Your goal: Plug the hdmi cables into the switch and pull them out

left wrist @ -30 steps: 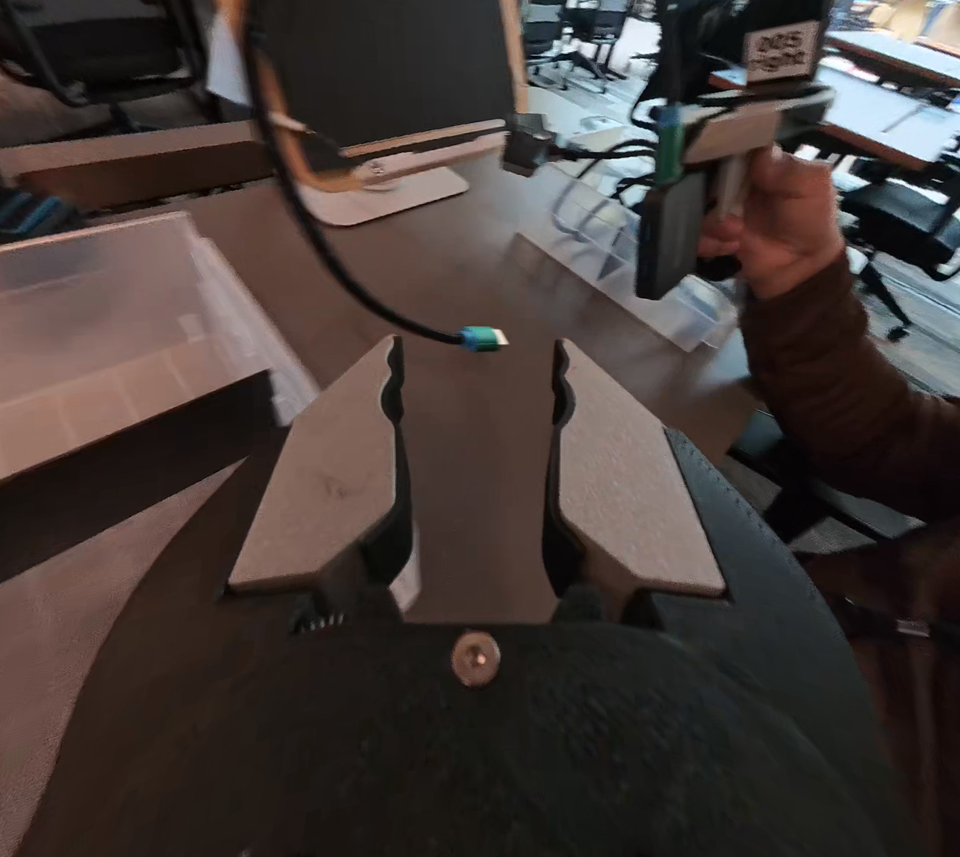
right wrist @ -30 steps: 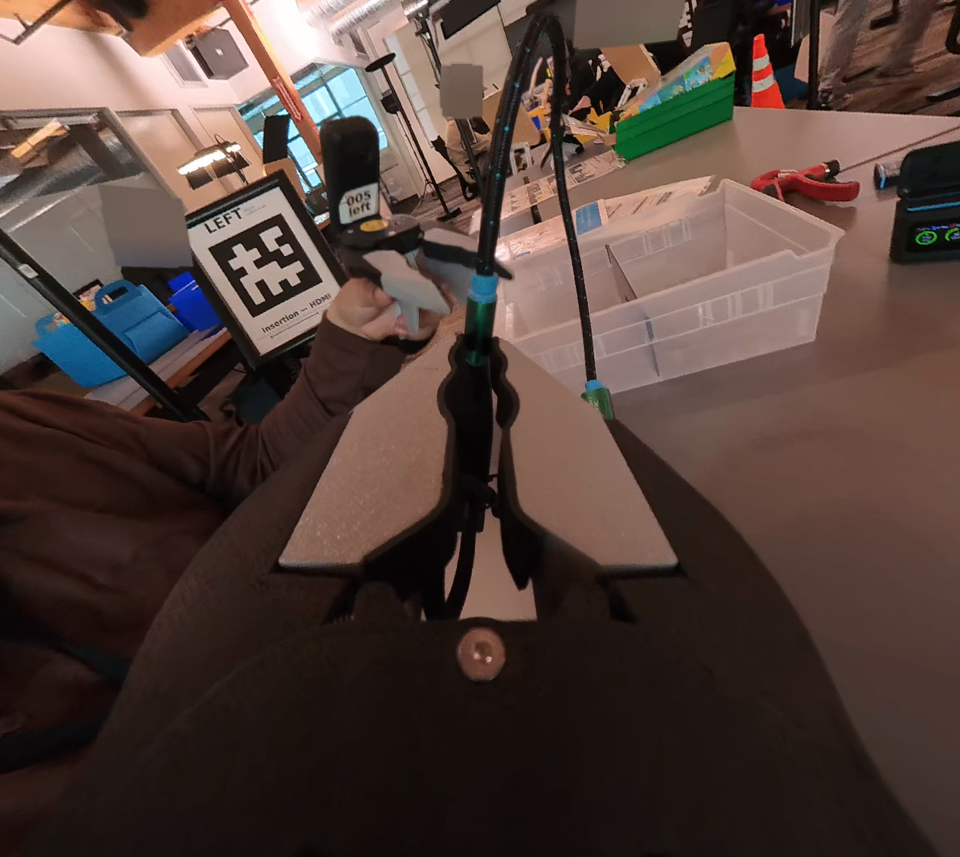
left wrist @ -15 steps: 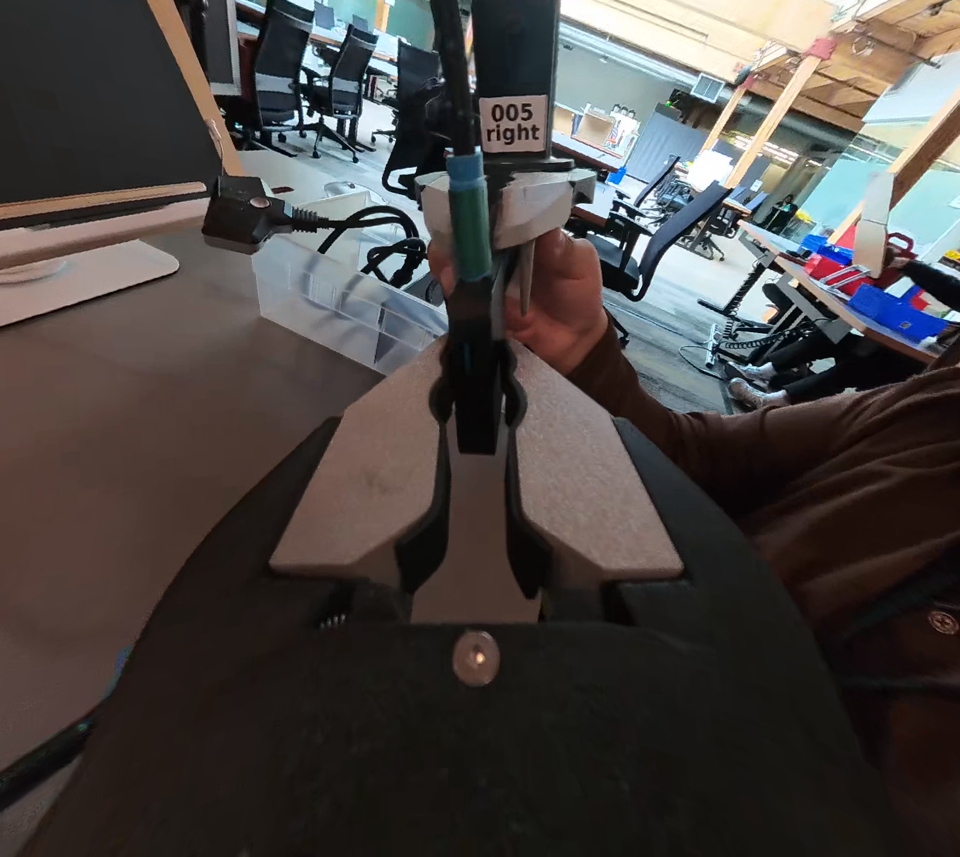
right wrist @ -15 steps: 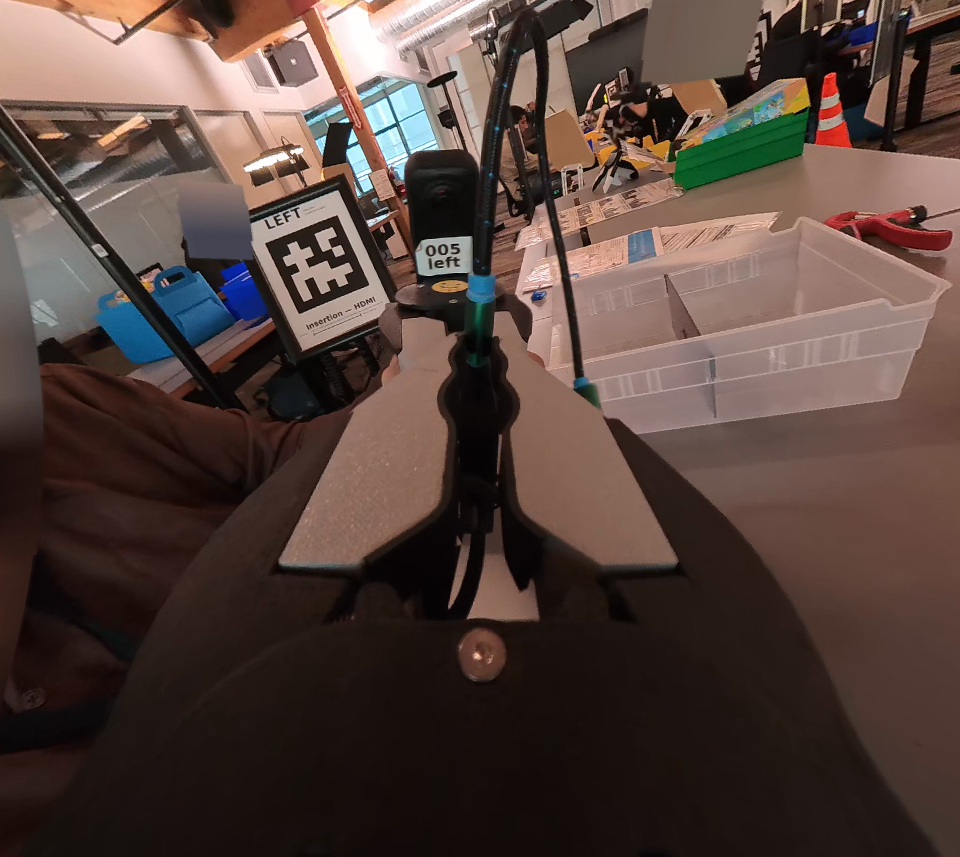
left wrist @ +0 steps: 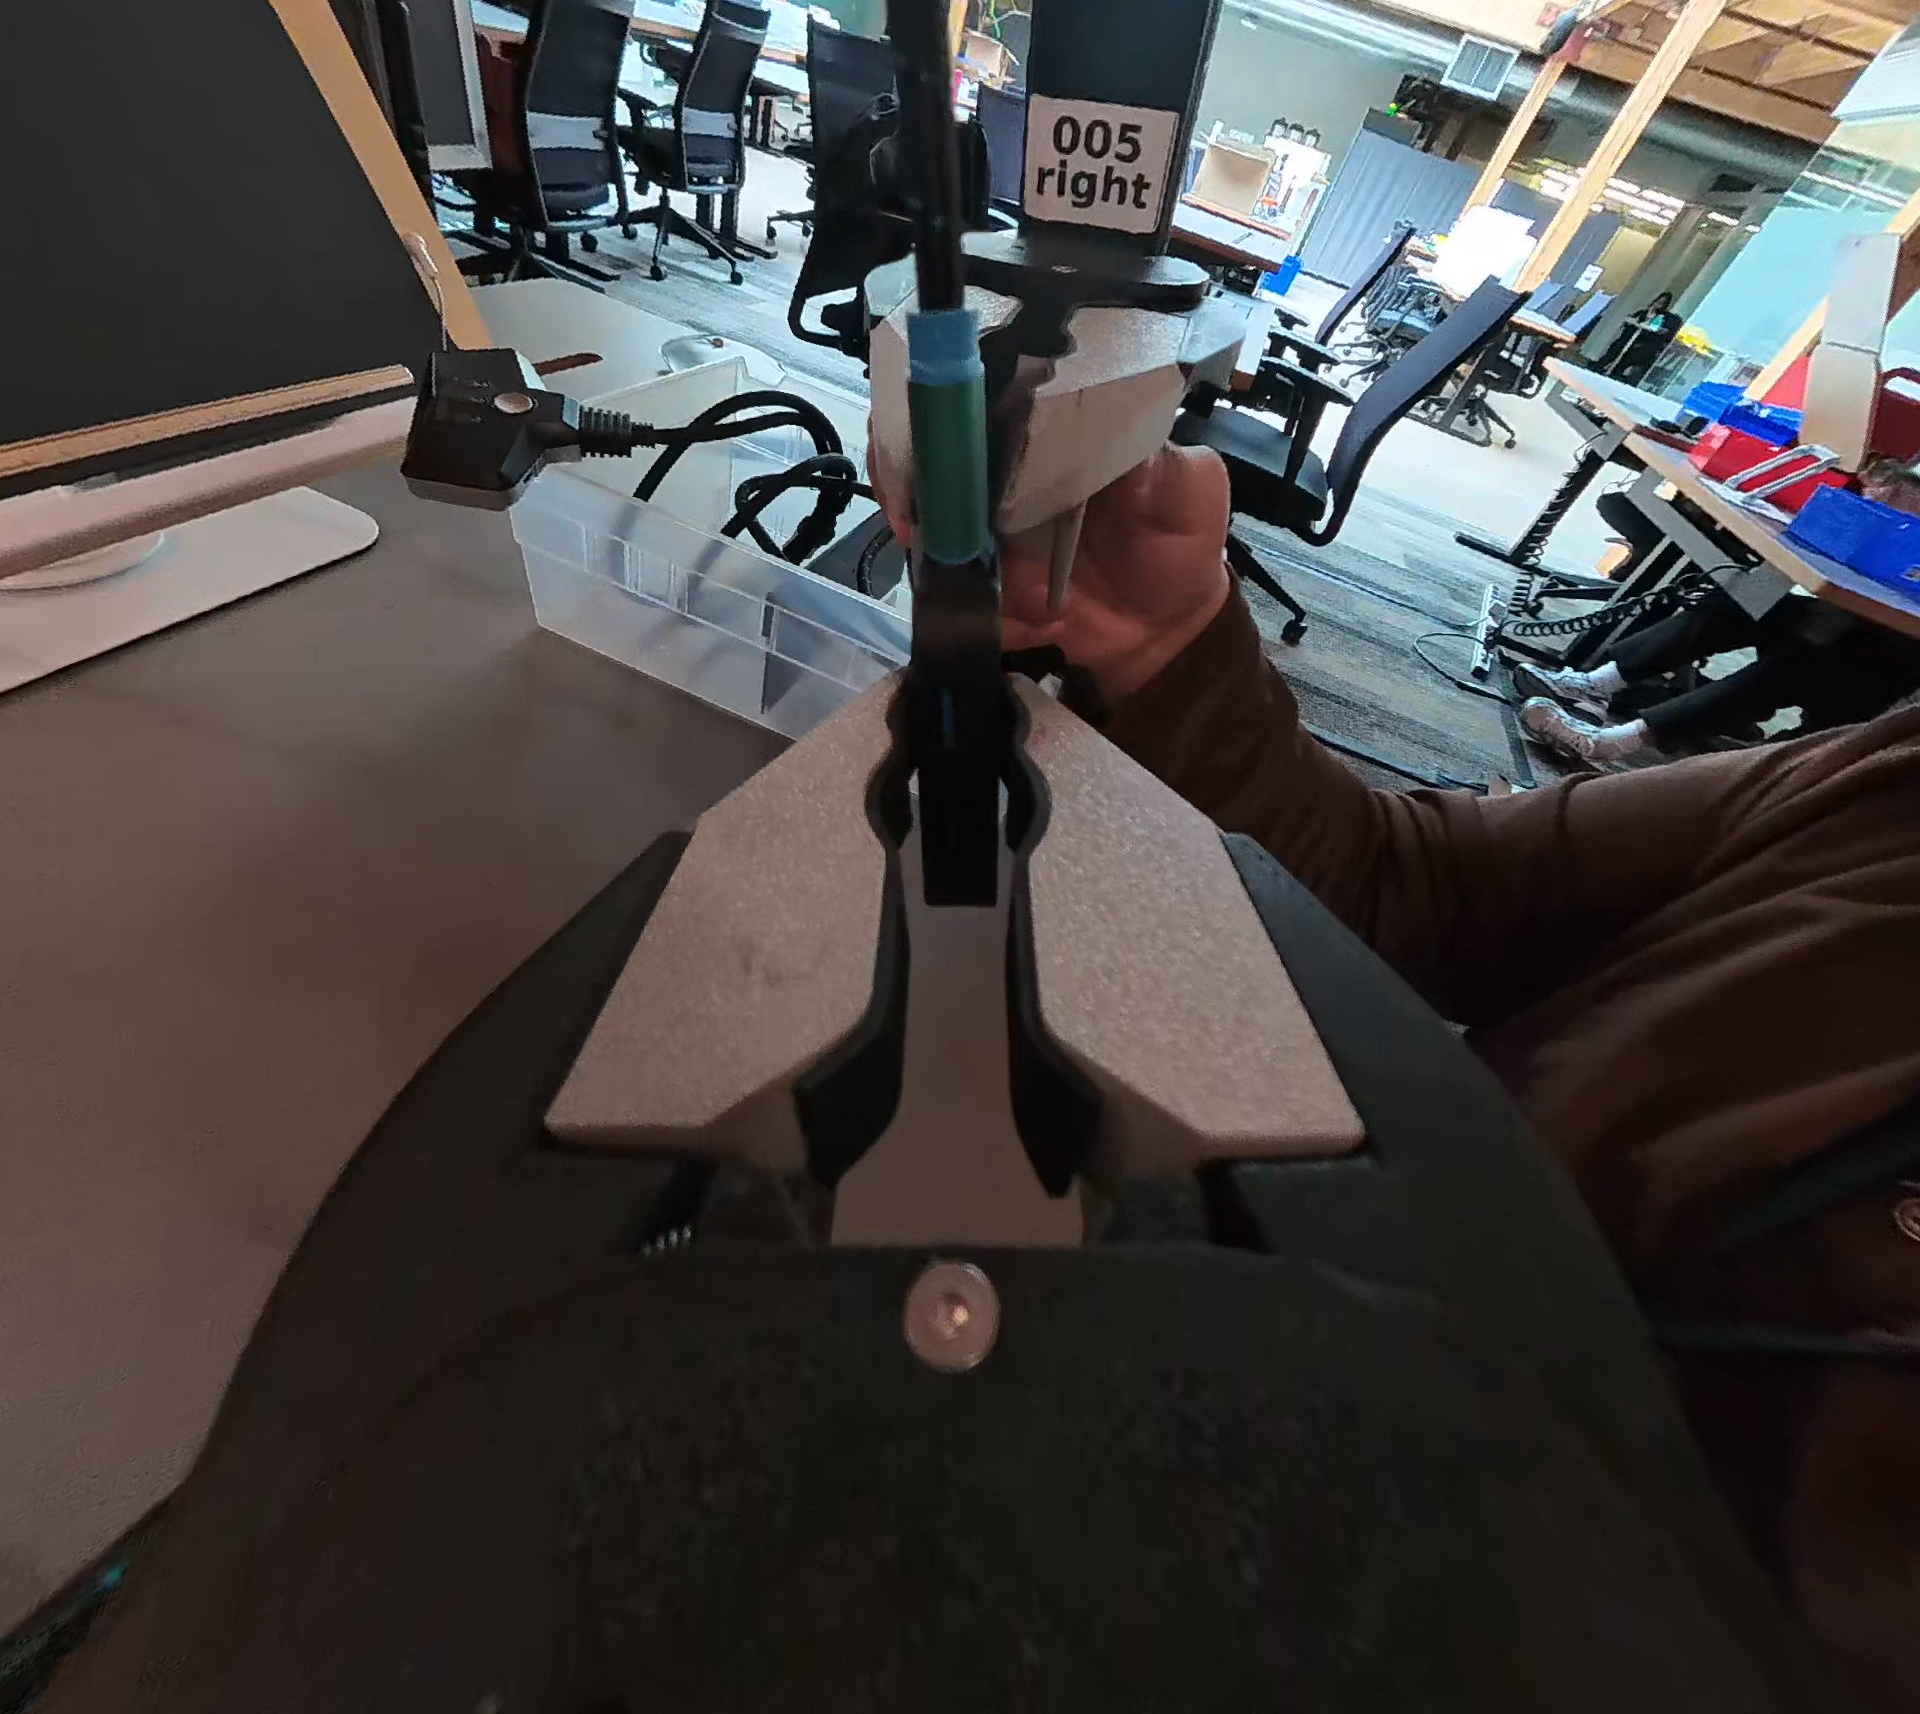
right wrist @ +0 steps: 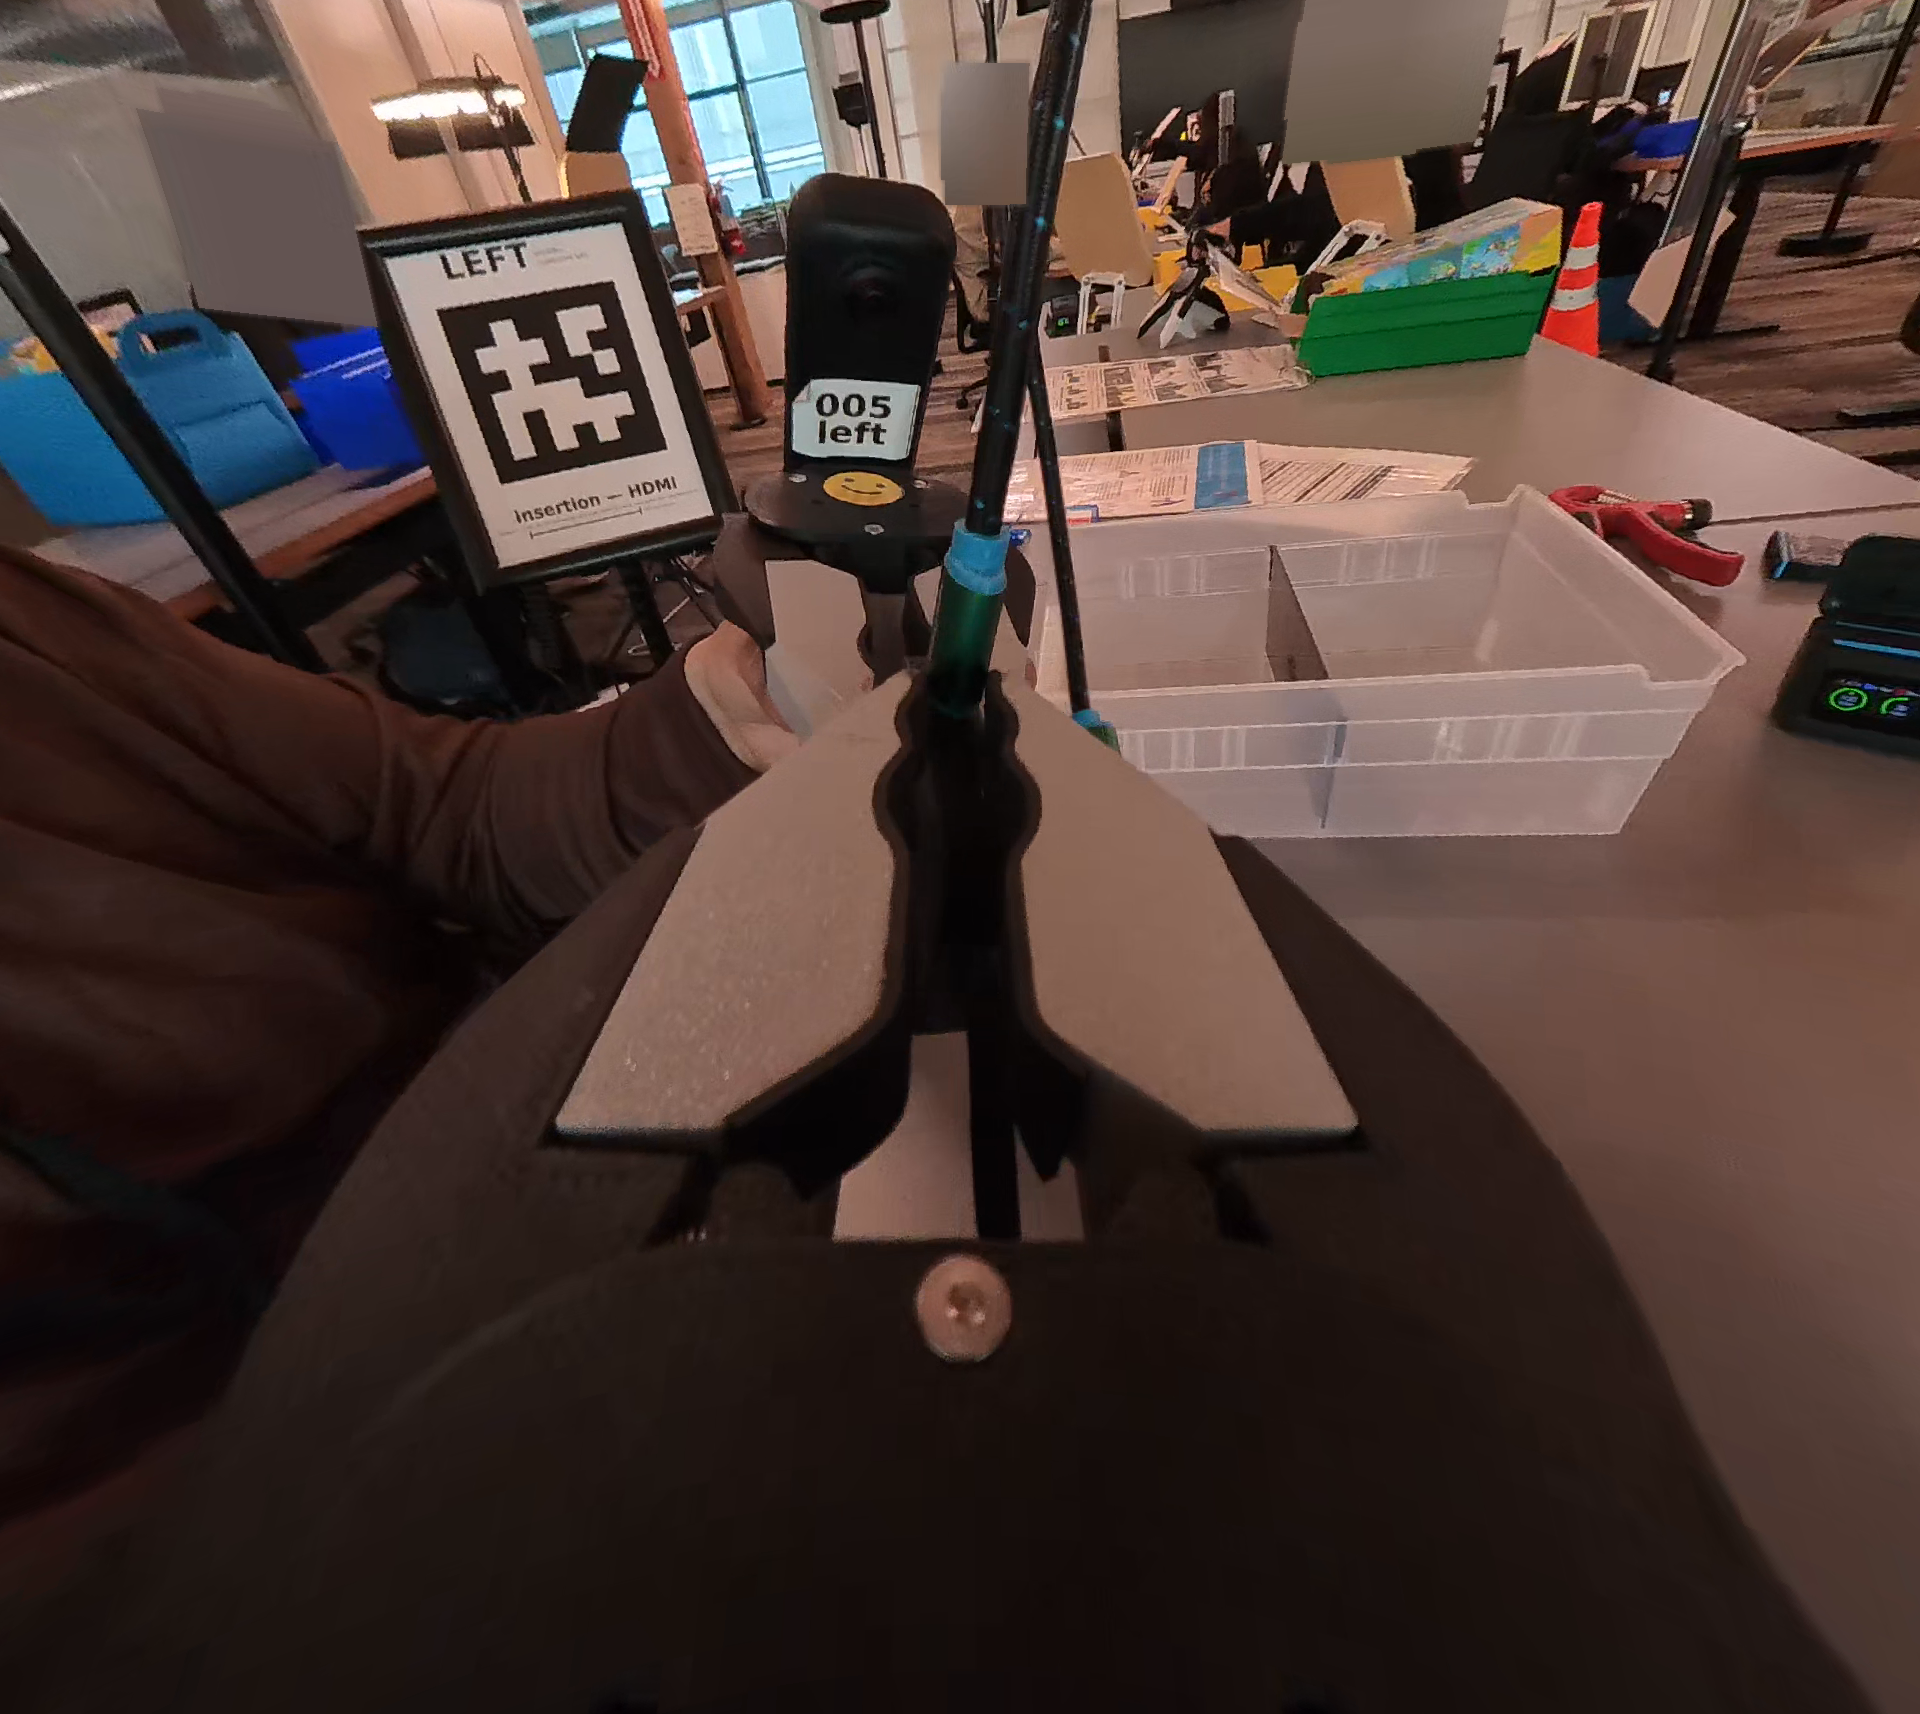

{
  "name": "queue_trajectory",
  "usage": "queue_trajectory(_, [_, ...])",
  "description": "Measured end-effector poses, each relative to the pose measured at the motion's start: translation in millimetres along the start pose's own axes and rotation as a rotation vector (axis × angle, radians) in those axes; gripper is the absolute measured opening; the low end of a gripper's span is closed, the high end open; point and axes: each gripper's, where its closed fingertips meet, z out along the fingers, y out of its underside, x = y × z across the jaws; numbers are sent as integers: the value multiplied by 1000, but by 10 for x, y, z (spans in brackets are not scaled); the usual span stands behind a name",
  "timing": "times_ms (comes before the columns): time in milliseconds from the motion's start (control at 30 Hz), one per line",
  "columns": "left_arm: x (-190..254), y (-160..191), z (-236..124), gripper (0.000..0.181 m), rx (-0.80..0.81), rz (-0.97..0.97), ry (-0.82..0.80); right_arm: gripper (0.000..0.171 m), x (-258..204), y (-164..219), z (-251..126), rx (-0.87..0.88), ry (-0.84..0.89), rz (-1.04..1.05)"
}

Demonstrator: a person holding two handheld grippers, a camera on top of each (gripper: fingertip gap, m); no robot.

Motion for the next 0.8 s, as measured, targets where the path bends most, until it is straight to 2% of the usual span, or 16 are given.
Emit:
queue_trajectory(200, [-47, 80, 19, 11, -45, 3, -33, 8, 41, 103, 9, -77, 39, -41])
queue_trajectory(433, [-50, 133, 46, 11, -66, 7, -28, 10, 36, 155, 10, -95, 3, -33])
queue_trajectory(667, [-108, 231, 95, 13, -154, 48, -72, 9, 74, 252, 103, -143, 19, -31])
queue_trajectory(800, [-55, 152, 80, 11, -98, 60, -50, 9, 17, 177, 89, -92, -18, -36])
